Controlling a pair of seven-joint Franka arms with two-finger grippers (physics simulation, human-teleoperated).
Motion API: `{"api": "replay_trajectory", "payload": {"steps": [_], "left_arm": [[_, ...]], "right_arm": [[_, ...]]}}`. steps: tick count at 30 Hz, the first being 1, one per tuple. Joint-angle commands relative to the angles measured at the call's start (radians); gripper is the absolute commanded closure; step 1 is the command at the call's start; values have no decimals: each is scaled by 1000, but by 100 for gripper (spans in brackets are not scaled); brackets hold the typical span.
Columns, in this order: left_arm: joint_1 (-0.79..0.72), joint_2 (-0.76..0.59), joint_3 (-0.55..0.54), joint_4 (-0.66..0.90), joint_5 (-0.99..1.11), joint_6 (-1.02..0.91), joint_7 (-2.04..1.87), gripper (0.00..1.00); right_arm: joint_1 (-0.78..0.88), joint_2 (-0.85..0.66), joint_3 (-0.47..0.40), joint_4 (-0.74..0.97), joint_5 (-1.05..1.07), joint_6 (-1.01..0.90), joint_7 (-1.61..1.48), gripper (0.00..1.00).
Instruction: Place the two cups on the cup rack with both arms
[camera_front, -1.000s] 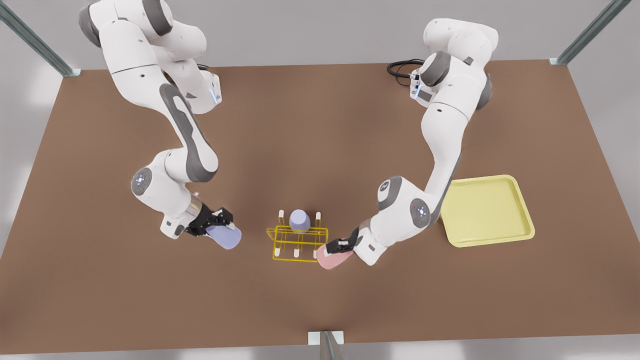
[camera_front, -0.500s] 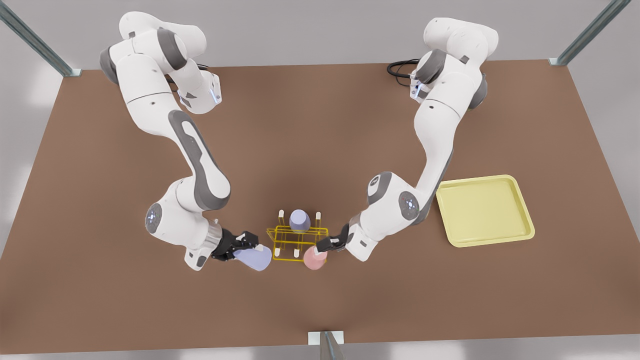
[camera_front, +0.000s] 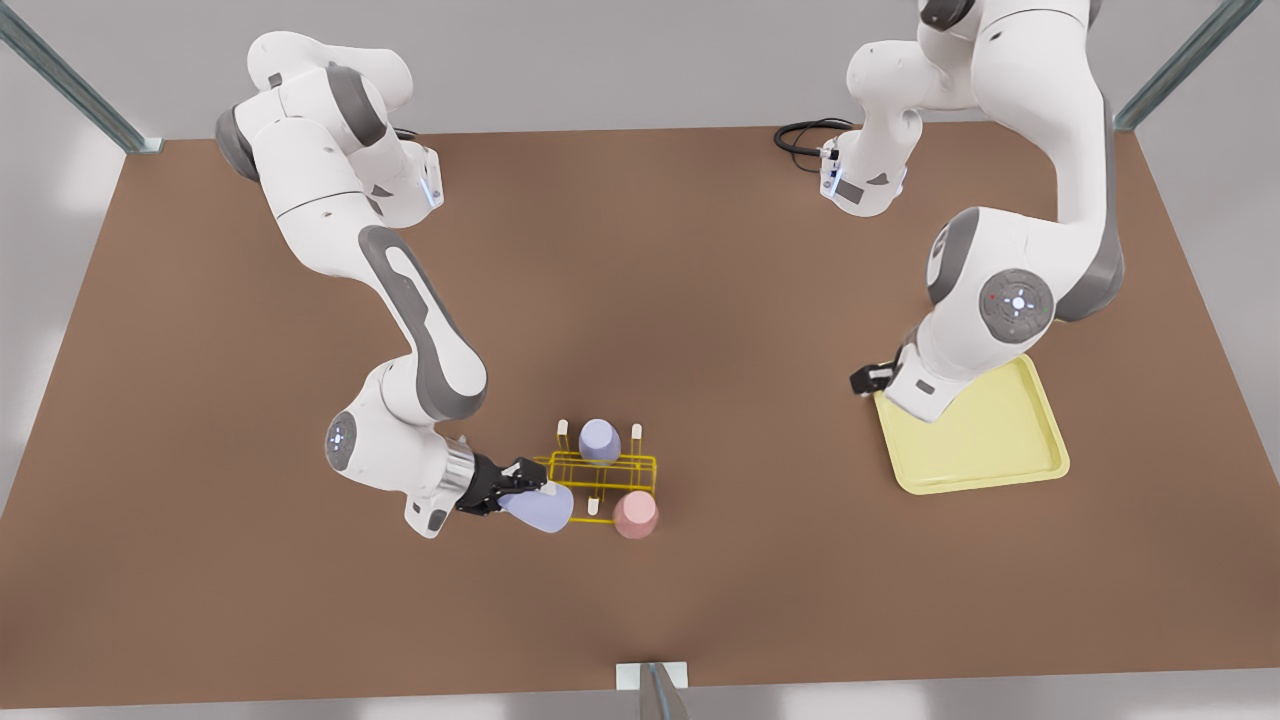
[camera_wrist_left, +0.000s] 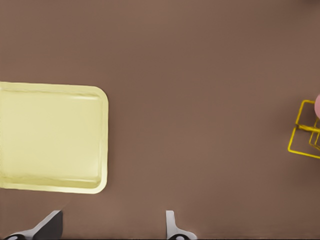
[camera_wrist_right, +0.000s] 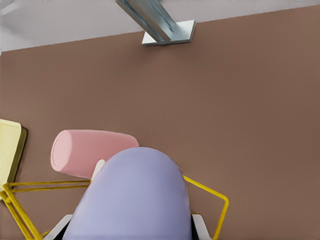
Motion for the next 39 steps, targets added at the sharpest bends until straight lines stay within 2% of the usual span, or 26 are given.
{"api": "replay_trajectory", "payload": {"steps": [1, 5, 14, 39], "left_arm": [[-7, -2, -14, 6, -12, -144, 251, 0], [-2, 9, -17, 6, -27, -138, 249, 0], [0, 14, -16, 15, -30, -138, 249, 0], [12, 23, -16, 36, -24, -157, 251, 0]], "right_arm": [[2, 0, 0, 1, -2, 0, 38, 0], [6, 1, 2, -5, 1, -5, 284, 0], [6, 0, 3, -14, 1, -17, 433, 0], [18, -7, 14, -13, -11, -56, 531, 0]]}}
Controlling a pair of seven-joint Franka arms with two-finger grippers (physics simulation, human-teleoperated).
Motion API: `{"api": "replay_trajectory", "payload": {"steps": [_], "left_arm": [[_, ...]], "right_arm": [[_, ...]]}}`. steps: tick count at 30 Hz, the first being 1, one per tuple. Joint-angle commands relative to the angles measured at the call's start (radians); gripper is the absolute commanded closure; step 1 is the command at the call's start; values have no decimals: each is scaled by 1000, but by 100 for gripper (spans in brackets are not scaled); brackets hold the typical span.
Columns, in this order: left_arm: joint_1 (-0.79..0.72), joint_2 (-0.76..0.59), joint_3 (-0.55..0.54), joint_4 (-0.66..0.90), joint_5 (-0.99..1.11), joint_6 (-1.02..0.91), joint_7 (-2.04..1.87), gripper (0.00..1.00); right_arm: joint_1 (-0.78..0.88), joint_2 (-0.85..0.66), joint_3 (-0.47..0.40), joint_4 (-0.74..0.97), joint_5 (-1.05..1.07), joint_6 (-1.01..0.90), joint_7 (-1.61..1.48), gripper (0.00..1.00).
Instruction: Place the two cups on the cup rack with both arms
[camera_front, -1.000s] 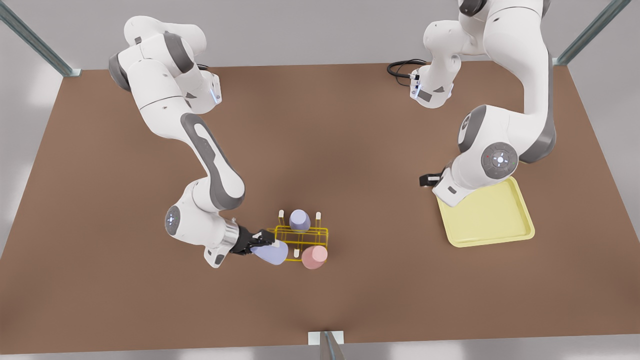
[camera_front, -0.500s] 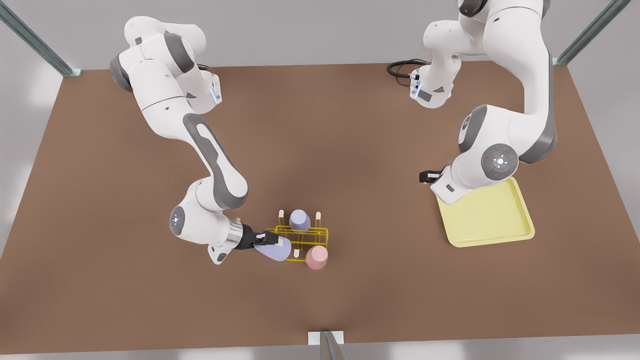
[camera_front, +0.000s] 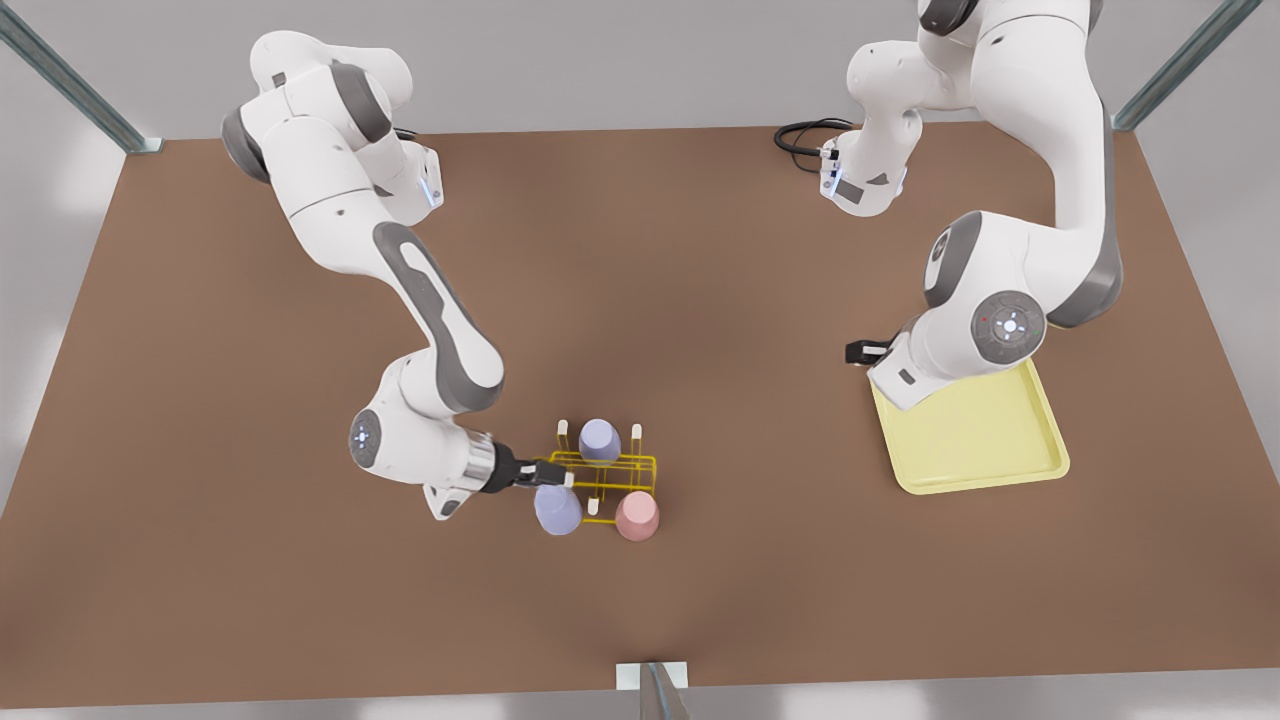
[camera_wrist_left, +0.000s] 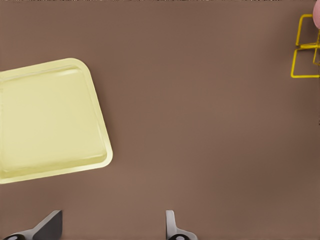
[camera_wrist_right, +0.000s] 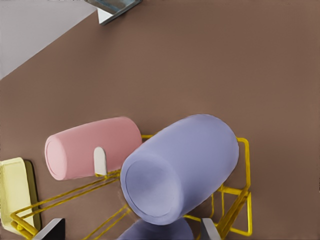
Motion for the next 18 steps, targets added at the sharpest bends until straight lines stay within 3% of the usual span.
{"api": "replay_trajectory", "payload": {"steps": [1, 2, 3, 4, 6, 8, 10, 13, 18], "left_arm": [[1, 2, 0, 3, 1, -2, 30, 0], [1, 3, 1, 3, 1, -4, 31, 0], [2, 6, 0, 35, 0, -2, 31, 0], [2, 16, 0, 44, -3, -1, 34, 0], [1, 16, -3, 44, 3, -7, 92, 0], [2, 19, -2, 38, 3, -21, 92, 0], [1, 19, -3, 40, 43, -21, 92, 0], [2, 16, -2, 44, 47, -76, 92, 0], [16, 34, 3, 60, 47, -65, 92, 0]], "right_arm": [[-6, -14, -8, 5, -5, -28, 111, 0], [-15, -39, -11, 8, -98, -57, 111, 0], [-15, -53, -57, 4, -322, -141, 110, 0], [-21, -60, -146, 10, -490, -264, 94, 0], [-61, -189, -190, -1, -698, -410, 41, 0], [-80, -372, -191, -11, -708, -658, -125, 0], [-84, -511, -189, -31, -688, -675, -191, 0], [-83, -614, -189, -97, -688, -724, -193, 0], [-87, -636, -194, -97, -679, -754, -197, 0]]}}
